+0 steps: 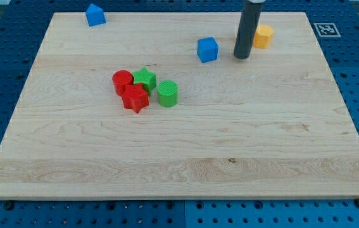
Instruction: Push the blue cube to the top center of the board
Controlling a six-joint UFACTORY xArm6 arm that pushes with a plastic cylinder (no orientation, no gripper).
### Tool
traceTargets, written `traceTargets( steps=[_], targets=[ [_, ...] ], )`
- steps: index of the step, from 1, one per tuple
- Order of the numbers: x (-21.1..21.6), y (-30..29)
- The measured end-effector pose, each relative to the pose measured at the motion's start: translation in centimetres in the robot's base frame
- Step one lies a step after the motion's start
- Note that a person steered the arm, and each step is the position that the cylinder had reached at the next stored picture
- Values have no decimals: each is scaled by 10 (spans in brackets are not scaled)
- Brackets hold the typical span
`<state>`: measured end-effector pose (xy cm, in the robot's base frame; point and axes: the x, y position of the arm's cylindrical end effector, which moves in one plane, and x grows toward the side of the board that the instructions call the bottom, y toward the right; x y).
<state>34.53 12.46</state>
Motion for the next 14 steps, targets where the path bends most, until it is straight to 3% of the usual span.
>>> traceTargets(
  steps=[2, 10, 12, 14],
  targets=[
    [5, -74],
    [-93, -80],
    [-92, -14],
    [-123, -43]
  ],
)
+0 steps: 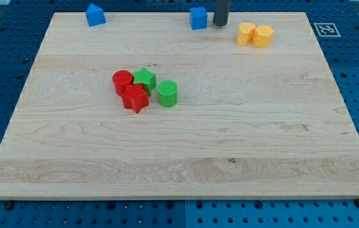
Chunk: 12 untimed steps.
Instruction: Push the blue cube to the top center of the board
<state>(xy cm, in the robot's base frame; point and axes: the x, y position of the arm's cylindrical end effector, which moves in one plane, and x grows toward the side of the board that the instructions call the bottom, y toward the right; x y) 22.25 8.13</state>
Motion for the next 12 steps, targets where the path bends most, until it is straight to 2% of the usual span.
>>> traceTargets(
  steps=[3, 4, 5, 7, 9, 11, 12],
  targets=[
    [-10, -61],
    [-10, -63],
    [-10, -63],
    [-9, -9],
    [30, -9],
    [31, -9],
    [56, -42]
  ],
)
